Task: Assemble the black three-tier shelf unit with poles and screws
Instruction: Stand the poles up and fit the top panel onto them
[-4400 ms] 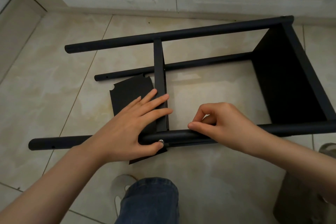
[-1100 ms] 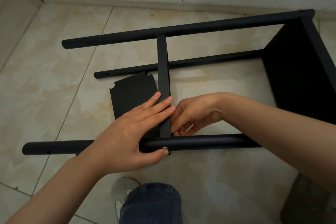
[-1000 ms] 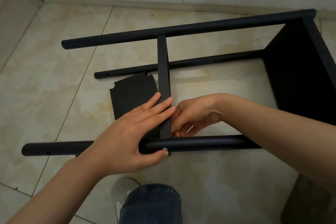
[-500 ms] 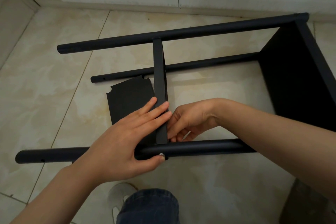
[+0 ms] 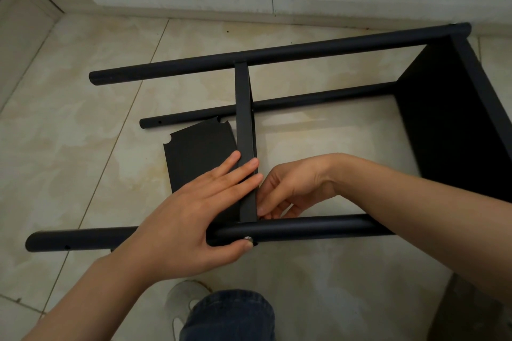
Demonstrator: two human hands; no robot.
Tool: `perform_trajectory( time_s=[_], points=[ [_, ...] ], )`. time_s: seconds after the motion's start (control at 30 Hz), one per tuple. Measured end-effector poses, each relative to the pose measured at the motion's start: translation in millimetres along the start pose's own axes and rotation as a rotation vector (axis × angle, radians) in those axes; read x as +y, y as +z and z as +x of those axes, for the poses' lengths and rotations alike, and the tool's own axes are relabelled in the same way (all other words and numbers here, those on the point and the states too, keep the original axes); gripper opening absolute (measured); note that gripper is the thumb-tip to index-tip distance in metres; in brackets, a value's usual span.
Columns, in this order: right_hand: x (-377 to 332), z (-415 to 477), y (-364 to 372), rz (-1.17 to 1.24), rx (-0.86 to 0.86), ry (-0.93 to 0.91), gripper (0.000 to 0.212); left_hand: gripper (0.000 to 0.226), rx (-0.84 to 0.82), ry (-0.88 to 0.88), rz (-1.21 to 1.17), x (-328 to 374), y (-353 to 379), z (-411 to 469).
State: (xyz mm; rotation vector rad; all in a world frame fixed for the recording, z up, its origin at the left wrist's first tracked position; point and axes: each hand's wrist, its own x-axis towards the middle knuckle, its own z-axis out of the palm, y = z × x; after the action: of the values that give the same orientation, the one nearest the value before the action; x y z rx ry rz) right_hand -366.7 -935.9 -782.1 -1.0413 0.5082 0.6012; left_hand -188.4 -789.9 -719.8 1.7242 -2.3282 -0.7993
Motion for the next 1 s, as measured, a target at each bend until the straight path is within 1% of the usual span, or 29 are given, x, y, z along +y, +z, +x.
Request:
perform_trajectory(
  time_s=[0.13, 0.23, 0.4, 0.5, 0.63, 0.77, 0.87, 1.0],
  points=[
    [1.7, 4.0, 2.3, -0.002, 0.024, 0.013, 0.016, 0.084, 0.004, 0.0, -0.003, 0.0, 0.0, -0.2],
    [1.1, 8.9, 6.3, 0.012, 0.036, -0.009, 0.011, 0.083, 0.007, 0.0, -0.005, 0.1, -0.3, -0.2],
    [0.2, 4.2, 2.8, 0.029, -0.008, 0.011, 0.021, 0.083, 0.004, -0.003, -0.013, 0.8, -0.6, -0.4],
    [0.7, 5.5, 3.9, 0.027, 0.013, 0.018, 0.019, 0.083, 0.005, -0.003, -0.009, 1.3, -0.6, -0.1],
    [-0.3, 11.2, 9.0, 0.018, 0.044, 0.023, 0.01, 0.083, 0.004, -0.002, -0.01, 0.8, -0.8, -0.7],
    [-0.6, 5.7, 5.0, 0.056, -0.011, 0.024, 0.02, 0.083, 0.002, -0.002, -0.013, 0.0, -1.1, -1.3],
    [0.1, 3.8, 3.2, 0.037, -0.002, 0.035, 0.024, 0.083, 0.003, 0.002, -0.018, -0.3, -0.3, -1.5],
    [-0.4, 10.2, 8.7, 0.036, 0.03, 0.031, 0.015, 0.083, 0.004, 0.006, -0.016, -1.0, -0.1, -1.9]
  ],
)
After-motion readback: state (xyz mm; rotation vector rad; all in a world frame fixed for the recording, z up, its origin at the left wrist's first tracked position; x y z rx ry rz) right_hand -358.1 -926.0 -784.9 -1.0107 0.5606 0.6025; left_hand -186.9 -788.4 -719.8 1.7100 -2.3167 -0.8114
